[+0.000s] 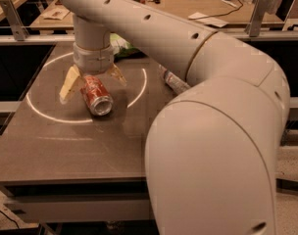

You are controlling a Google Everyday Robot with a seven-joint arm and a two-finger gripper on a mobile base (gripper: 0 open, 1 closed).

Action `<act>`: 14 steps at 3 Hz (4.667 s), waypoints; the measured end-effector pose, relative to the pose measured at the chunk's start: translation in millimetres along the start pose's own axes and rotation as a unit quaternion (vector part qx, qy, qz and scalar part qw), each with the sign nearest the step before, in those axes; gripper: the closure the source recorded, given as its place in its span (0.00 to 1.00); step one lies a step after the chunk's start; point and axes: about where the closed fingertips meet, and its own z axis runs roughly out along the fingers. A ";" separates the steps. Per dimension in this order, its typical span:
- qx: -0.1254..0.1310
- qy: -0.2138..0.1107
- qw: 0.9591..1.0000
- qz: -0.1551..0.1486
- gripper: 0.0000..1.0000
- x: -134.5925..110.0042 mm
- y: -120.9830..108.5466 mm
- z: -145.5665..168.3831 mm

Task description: Place coke can upright

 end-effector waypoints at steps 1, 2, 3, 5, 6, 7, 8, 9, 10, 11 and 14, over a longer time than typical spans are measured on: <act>0.000 0.006 1.000 -0.004 0.16 0.8 2.3 4.2; 0.001 0.012 1.000 -0.009 0.38 1.0 4.1 7.4; 0.004 0.018 1.000 -0.013 0.61 1.8 4.3 9.4; -0.009 -0.026 0.999 -0.042 1.00 2.2 4.1 -15.4; -0.046 -0.102 0.988 -0.104 1.00 12.3 10.9 -41.1; -0.097 -0.210 0.960 -0.160 1.00 8.8 15.5 -72.1; -0.138 -0.295 0.922 -0.209 1.00 3.8 20.4 -99.2; -0.149 -0.343 0.889 -0.265 1.00 6.2 20.0 -116.4; -0.079 -0.374 0.871 -0.308 1.00 4.6 21.6 -129.6; -0.042 -0.361 0.875 -0.320 1.00 9.8 19.4 -113.9; -0.133 -0.524 0.800 -0.260 1.00 -4.9 27.7 -121.3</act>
Offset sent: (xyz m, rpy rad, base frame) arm -0.0132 -0.0052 -0.0062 -0.0569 0.0520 0.0393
